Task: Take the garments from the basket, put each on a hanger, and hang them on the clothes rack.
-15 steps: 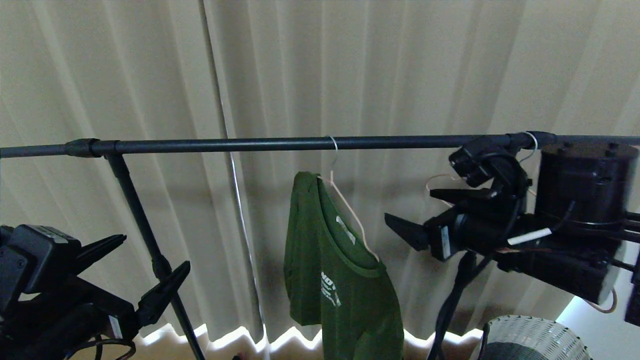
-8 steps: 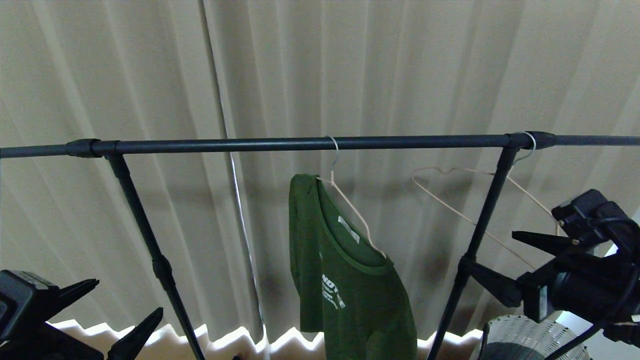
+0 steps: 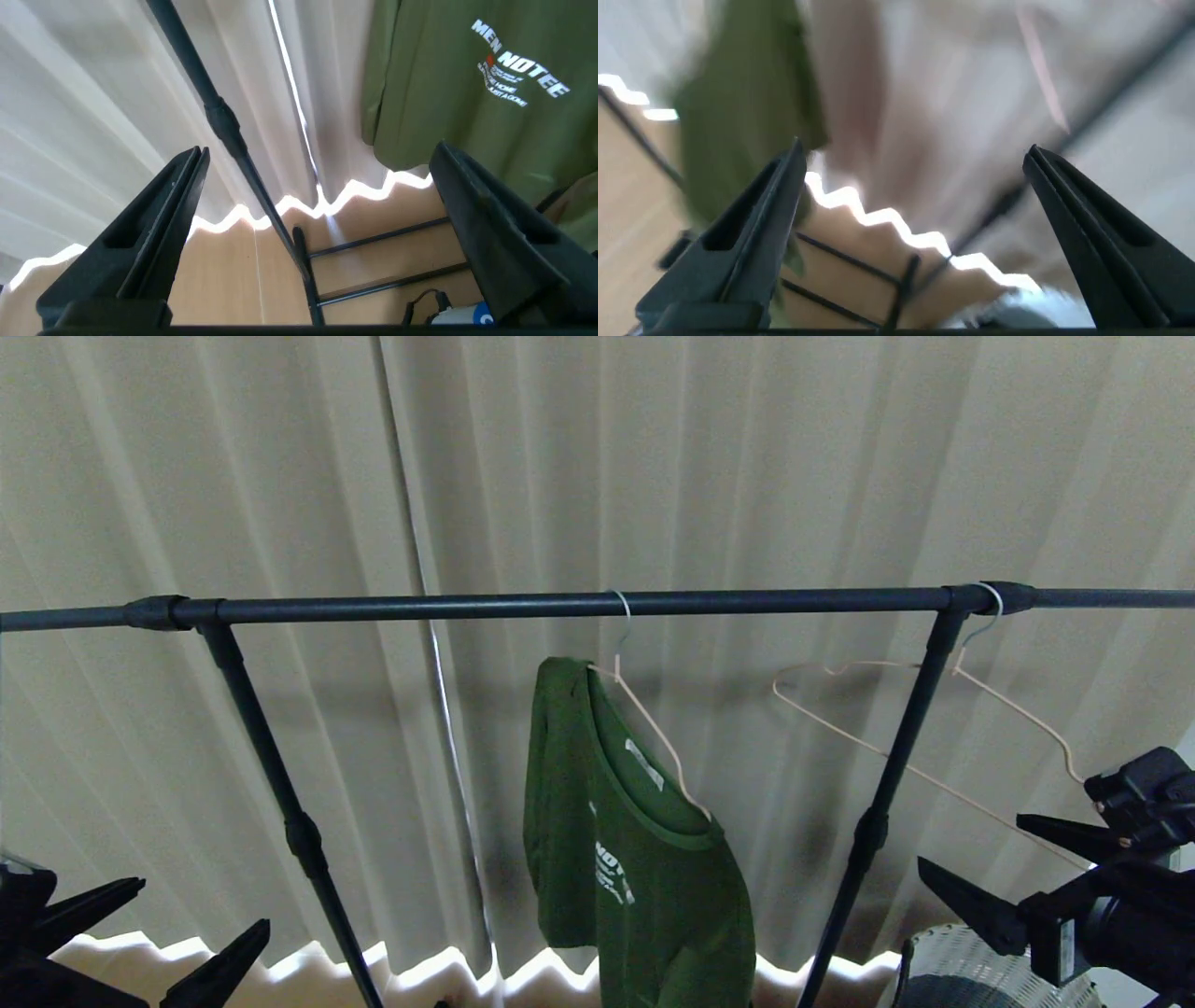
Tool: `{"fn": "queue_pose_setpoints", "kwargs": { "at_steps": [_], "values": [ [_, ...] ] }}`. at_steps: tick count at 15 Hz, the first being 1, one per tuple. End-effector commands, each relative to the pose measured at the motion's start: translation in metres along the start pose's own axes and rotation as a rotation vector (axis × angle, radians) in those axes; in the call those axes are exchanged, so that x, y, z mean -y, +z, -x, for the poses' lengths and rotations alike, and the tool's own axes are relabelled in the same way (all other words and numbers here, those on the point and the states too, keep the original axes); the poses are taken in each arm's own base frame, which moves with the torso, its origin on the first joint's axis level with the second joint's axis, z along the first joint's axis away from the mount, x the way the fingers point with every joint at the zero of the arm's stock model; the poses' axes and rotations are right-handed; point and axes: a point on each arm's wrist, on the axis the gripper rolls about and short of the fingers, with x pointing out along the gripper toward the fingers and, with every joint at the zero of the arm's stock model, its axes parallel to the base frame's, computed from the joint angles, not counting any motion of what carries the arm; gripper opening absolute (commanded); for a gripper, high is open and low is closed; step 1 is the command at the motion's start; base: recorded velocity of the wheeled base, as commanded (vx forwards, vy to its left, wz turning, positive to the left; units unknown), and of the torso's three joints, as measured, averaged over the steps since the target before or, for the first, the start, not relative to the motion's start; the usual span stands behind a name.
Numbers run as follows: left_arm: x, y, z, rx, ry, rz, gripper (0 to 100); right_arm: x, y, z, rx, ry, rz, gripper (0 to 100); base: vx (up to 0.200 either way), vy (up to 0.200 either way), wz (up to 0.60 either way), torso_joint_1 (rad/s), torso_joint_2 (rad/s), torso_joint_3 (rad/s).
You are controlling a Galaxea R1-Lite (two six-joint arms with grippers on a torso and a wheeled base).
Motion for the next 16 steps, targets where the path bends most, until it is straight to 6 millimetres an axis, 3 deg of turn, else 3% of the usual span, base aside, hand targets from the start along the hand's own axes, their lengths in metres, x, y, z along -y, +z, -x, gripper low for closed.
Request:
{"fn": "queue_pose_setpoints", "kwargs": {
  "at_steps": [1, 4, 14, 16],
  "values": [
    [0.000, 0.000, 0.000, 0.002, 0.003, 0.000, 100, 0.001, -0.002, 0.001, -0.003, -0.011, 0.000, 100, -0.200, 0.000, 0.00, 0.007, 0.00, 0.002],
    [0.000, 0.000, 0.000, -0.003, 0.002, -0.003, 100, 0.009, -0.006, 0.000, -0.020, -0.060, -0.022, 100, -0.200, 0.000, 0.00, 0.005, 0.00, 0.001],
    [0.000, -0.002, -0.001, -0.010, -0.001, -0.002, 100, 0.008, -0.014, 0.001, -0.046, -0.057, -0.017, 100, -0.200, 0.000, 0.00, 0.001, 0.00, 0.003],
    [0.001, -0.003, 0.000, -0.013, -0.001, -0.002, 100, 0.008, -0.017, 0.002, -0.056, -0.059, -0.013, 100, 0.000, 0.000, 0.00, 0.000, 0.00, 0.000]
  ]
}}
